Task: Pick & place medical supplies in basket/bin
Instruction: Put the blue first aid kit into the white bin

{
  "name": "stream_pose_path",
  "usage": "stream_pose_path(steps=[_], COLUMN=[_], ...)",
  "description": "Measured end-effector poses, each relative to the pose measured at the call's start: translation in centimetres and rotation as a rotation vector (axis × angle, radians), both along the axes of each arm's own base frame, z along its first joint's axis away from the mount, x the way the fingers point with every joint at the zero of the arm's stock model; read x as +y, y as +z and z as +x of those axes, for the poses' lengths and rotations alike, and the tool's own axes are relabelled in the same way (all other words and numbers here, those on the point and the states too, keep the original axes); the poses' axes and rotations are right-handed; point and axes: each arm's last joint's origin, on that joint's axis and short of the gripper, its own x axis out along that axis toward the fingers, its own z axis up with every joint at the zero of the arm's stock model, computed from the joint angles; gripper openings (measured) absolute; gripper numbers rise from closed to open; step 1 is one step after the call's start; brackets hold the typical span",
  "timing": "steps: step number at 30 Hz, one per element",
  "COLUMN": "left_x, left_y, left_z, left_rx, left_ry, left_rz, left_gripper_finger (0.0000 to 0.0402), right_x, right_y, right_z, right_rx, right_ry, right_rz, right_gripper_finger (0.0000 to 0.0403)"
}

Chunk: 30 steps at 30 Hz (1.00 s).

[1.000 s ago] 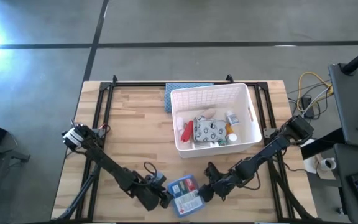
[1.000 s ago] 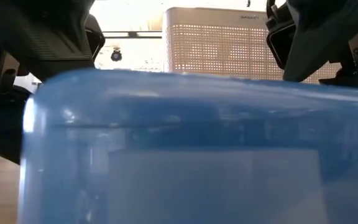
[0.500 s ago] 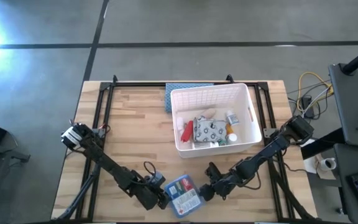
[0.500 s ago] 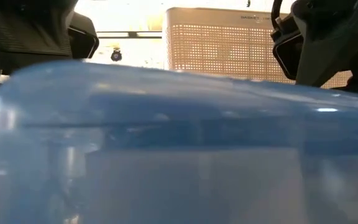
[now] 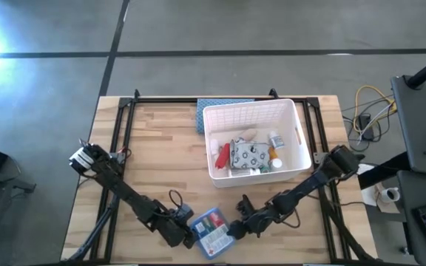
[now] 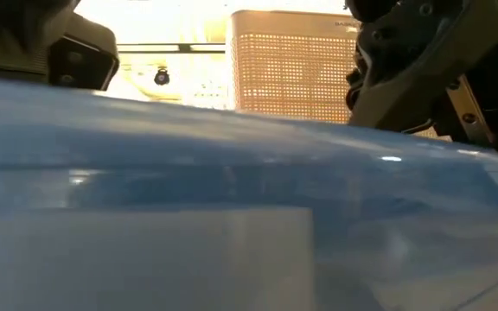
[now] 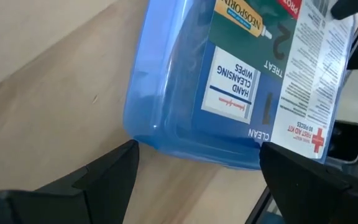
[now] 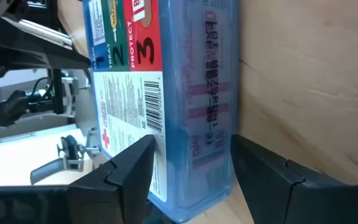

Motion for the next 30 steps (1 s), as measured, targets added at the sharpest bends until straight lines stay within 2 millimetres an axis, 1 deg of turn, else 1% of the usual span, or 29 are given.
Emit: stream_pose_path(steps=[2,6,13,18,25,30], left_x=[0.1,0.3,0.5,0.4,0.4,0.2], left_y=[-0.2,-0.7,-1.4,-1.5,-2.1,-2.2], left_z=[-0.2,-0.6,-1.3,-1.6,-2.2,-2.5], left_rx=[0.006,0.032,0.064,0.049,0.038,0.036], left_ry=[-0.002,-0.002,-0.013,-0.004,0.023,0.017], left_rz=[0.001,-0.006,-0.007,-0.004,-0.016,-0.019], left_gripper_finger=[0.0308,0.0308,0.0308,0.0308,0.0308,0.0308], right_x=[0.2,0.5,0.8,1.1,1.2,0.9], right_y=[-0.3,0.4,2.5,3.2,3.8,3.4], right_z=[0.4,1.2,2.6,3.0,3.4,2.9], right_rx=[0.005,-0.026,-0.084,0.002,0.024,0.138], right_ry=[0.005,0.023,0.045,0.065,0.090,0.089], right_rz=[-0.008,-0.023,-0.065,-0.094,-0.127,-0.194], right_gripper_finger=[0.0201,0.0201,0.0201,0.0201,0.0201,0.0201])
